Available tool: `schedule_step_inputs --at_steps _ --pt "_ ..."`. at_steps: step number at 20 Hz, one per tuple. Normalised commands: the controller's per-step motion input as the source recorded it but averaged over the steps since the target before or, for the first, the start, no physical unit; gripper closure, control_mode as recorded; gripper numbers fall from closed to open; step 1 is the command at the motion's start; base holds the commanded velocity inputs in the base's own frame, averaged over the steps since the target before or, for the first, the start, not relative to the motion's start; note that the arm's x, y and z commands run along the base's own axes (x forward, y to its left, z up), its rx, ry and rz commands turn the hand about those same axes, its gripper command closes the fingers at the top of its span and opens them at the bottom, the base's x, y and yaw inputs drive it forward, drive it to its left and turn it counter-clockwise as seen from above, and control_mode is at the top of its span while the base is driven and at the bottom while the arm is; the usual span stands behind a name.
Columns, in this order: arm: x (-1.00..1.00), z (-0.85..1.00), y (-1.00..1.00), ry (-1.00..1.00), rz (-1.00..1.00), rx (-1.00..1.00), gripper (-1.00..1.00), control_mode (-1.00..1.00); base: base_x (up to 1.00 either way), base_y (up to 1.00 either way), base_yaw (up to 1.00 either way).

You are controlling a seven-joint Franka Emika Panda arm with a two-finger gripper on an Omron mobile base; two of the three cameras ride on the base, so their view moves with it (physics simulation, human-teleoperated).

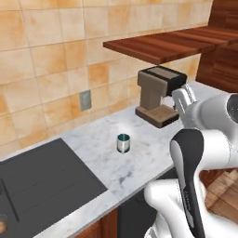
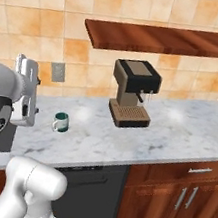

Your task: Clear the mugs and bowl far away from the sink.

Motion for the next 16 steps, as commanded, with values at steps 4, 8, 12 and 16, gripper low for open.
schedule_step_inputs --at_steps 4,8,12,16 --pt "0.30 -0.18 0.30 0.20 0.07 -0.14 -1.00 -1.00 0.17 0.20 -0.07" --pt "0.02 -0.16 0.19 0.32 0.34 -0.18 -1.00 -1.00 0.00 0.00 0.00" --pt "0.09 -0.11 0.08 0.31 0.45 -0.15 -1.00 -1.00 0.00 0.00 0.00" --pt "0.01 -0.12 0.11 0.21 0.45 -0.18 -1.00 -1.00 0.00 0.00 0.00"
